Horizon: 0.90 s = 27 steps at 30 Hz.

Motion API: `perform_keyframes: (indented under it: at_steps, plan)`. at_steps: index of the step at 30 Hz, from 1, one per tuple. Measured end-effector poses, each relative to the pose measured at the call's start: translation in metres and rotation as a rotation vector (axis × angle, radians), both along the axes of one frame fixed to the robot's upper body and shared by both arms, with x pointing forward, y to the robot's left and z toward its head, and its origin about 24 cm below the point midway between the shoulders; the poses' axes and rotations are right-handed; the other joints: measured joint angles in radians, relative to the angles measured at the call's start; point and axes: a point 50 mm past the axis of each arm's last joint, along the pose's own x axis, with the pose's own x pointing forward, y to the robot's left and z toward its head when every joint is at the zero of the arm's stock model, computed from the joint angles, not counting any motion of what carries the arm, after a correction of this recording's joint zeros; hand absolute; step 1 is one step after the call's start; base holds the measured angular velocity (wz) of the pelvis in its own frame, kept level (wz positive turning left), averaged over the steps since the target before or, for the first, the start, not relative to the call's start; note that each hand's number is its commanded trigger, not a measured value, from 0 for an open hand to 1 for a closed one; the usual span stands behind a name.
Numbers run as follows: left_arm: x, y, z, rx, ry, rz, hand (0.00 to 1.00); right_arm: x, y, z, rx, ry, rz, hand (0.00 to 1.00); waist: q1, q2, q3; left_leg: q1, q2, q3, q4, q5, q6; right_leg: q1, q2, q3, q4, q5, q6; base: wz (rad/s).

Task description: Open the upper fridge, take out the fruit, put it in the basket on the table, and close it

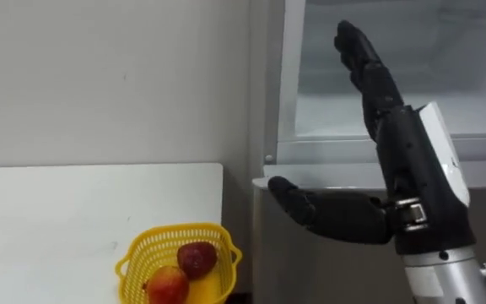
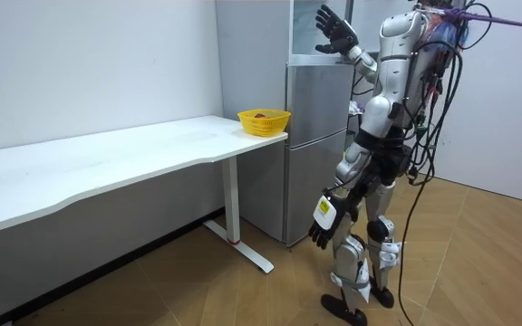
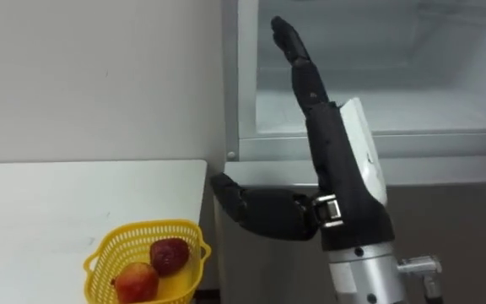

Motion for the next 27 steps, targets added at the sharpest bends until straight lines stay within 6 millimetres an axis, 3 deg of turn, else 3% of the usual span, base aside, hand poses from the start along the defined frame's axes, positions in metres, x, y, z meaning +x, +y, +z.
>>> perform_keyframes:
  at_steps: [2,6,10,18,27]
  plan:
    - [-0.004,0.000,0.000,-0.001,0.003,0.003,0.00,-0.002,-0.003,-0.005,0.021,0.024,-0.004,0.00,-0.015,-0.002,-0.0003,0.005,0.001,0.000,-0.001,-0.001,-0.001,0.003,0.002,0.002,-0.001,0.000,0.000,-0.02]
    - [-0.009,0.003,0.000,-0.004,0.005,0.043,0.00,-0.007,-0.032,-0.012,0.083,0.050,-0.115,0.00,-0.035,-0.006,-0.0004,0.000,0.002,0.001,-0.001,-0.001,-0.003,0.002,0.004,0.004,-0.010,0.000,0.000,0.01]
    - [-0.009,0.004,0.000,-0.009,-0.001,0.057,0.00,-0.014,-0.053,-0.015,0.122,0.030,-0.228,0.00,-0.046,0.005,-0.0012,-0.002,0.003,0.013,-0.003,-0.002,-0.003,-0.003,0.009,0.019,-0.035,0.002,-0.002,-0.06]
    - [-0.008,0.004,0.000,-0.005,-0.012,0.059,0.00,-0.020,-0.061,-0.037,0.122,0.116,-0.283,0.00,-0.070,0.024,-0.0041,0.010,0.004,0.028,-0.024,-0.001,-0.005,-0.012,0.010,0.027,-0.035,0.004,-0.002,-0.07]
    - [-0.008,0.005,0.001,0.006,-0.020,0.061,0.00,-0.023,-0.067,-0.046,0.134,0.146,-0.329,0.00,-0.072,0.017,0.0004,0.017,0.006,0.048,-0.044,-0.002,-0.007,-0.009,0.009,0.029,-0.034,0.004,-0.002,-0.04]
